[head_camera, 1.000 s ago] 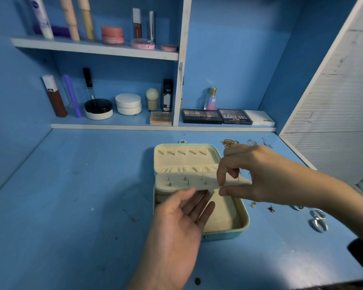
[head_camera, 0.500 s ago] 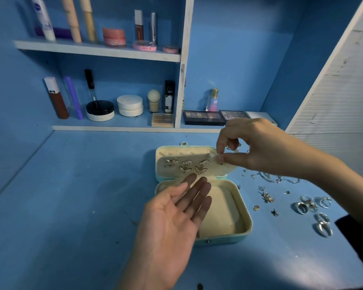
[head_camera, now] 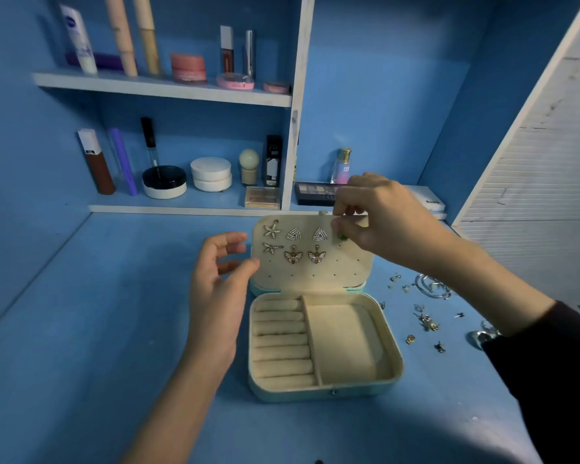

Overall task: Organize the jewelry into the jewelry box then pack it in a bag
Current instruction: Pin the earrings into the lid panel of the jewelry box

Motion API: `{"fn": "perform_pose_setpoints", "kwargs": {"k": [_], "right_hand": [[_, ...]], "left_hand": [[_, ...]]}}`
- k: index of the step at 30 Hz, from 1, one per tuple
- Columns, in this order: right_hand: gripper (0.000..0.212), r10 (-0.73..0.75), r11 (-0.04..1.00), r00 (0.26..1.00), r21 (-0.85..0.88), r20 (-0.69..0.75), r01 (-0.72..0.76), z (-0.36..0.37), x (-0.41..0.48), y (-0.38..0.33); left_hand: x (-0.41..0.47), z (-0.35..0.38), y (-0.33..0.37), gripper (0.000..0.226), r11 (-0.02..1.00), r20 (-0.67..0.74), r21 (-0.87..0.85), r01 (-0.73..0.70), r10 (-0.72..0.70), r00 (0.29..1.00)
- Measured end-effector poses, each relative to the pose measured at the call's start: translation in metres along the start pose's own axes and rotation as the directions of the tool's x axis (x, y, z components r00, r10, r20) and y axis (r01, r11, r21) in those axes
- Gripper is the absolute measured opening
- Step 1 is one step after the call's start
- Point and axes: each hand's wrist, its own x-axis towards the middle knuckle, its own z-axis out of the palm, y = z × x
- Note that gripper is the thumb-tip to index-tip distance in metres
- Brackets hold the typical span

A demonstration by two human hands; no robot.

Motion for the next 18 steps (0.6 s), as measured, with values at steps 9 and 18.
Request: {"fn": "perform_pose_setpoints", "kwargs": {"k": [9,18], "right_hand": [[0.003,0.052,0.998,0.998,-0.042,-0.045,-0.054,0.017,0.002,0.008],[0.019,0.076,0.990,0.994,0.121,-0.082,-0.066,0.015,-0.021,0.013]], "left_hand": [[0.016,0.002,-0.027,0.031,0.963,0.057,0.183,-0.199,0.192,0.980],[0.024,-0.001,-0.033,0.026,0.935,0.093,0.252,-0.248,0.232,0.968]]}}
